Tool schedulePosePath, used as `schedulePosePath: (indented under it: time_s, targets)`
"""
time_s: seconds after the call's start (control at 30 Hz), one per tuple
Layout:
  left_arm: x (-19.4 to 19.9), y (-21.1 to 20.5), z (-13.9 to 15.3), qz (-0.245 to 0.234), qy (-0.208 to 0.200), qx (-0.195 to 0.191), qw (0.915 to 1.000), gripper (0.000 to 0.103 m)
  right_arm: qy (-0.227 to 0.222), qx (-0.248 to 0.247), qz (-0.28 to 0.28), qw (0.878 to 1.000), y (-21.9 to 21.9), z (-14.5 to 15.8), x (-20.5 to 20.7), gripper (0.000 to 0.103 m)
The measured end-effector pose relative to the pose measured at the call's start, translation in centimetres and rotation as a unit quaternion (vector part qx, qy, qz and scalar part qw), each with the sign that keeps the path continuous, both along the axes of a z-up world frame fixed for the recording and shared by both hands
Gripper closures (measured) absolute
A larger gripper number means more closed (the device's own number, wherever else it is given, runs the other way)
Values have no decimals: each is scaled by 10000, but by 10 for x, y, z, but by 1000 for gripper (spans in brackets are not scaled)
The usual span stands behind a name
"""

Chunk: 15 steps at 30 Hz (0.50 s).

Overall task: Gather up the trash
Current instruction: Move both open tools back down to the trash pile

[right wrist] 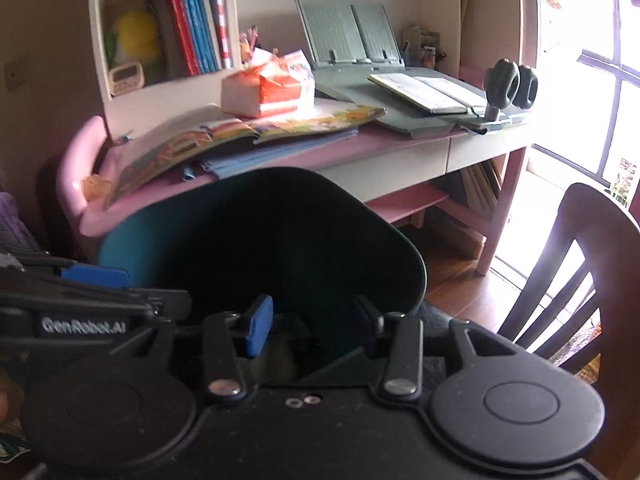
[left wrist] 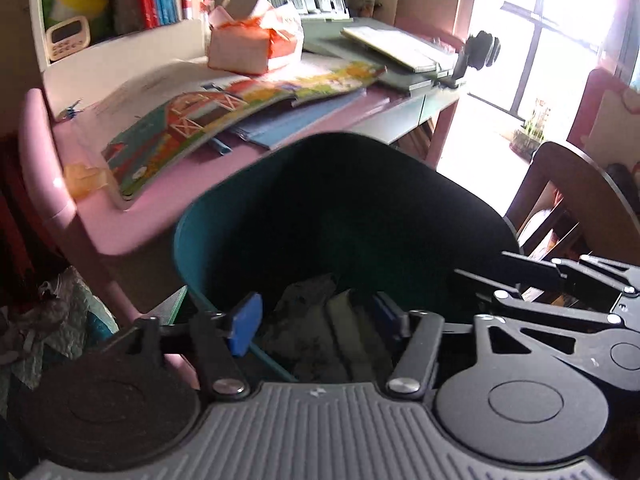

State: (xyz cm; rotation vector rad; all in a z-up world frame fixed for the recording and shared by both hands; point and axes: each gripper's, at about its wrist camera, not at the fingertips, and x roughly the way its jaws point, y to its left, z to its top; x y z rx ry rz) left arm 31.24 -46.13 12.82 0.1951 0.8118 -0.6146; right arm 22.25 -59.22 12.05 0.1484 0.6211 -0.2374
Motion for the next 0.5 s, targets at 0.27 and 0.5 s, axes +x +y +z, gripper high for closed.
schedulePosePath:
  time_s: [0.27,0.5]
  targets:
    - [-24,49,27,165,-191,-192,9995,33,-228,-91,476,9986,35,29,-30,48]
    - [-46,103,46,340,-391,-300,9982,33,-342,-117,909,9952,81,45,-49,45]
